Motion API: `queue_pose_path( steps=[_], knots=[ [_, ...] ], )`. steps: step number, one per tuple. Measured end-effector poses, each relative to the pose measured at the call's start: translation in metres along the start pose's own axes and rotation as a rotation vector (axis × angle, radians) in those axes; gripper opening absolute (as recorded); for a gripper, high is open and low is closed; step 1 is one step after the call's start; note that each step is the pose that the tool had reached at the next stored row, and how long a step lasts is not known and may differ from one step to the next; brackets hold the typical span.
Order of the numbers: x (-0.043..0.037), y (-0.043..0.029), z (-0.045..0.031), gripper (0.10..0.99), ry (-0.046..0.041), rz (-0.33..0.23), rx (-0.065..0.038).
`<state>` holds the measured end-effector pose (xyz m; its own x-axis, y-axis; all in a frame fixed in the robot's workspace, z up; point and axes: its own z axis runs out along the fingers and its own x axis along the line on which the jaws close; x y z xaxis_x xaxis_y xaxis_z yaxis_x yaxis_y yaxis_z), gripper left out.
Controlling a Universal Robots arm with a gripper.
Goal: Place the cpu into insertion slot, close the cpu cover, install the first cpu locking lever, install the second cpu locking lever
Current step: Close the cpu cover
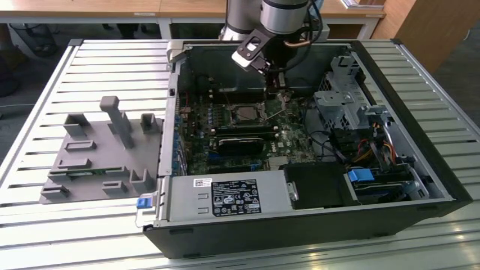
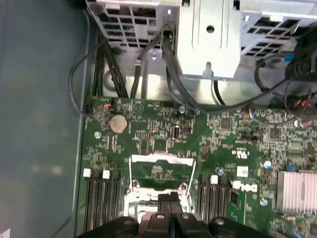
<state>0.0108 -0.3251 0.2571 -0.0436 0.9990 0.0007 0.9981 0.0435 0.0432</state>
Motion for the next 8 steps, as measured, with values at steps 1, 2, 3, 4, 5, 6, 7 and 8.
queue_pose_path(
  steps=[1, 2, 3, 4, 5, 6, 7, 8],
  knots=[
    [0.0001, 0.0015, 0.0004, 0.106, 0.0, 0.0, 0.0],
    [0.0, 0.003, 0.0009, 0.106, 0.0001, 0.0, 0.001],
    [-0.0001, 0.0047, 0.0013, 0.106, 0.0, 0.0, 0.001],
    [-0.0002, 0.0066, 0.0016, 0.106, 0.0, 0.0, 0.002],
    [-0.0002, 0.0084, 0.0019, 0.106, -0.0002, 0.0, 0.002],
    [-0.0002, 0.0095, 0.0021, 0.106, -0.0002, 0.0, 0.003],
    [-0.0002, 0.0109, 0.0024, 0.106, 0.0, 0.0, 0.003],
    [-0.0003, 0.0125, 0.0027, 0.106, 0.0001, 0.0, 0.004]
  ],
)
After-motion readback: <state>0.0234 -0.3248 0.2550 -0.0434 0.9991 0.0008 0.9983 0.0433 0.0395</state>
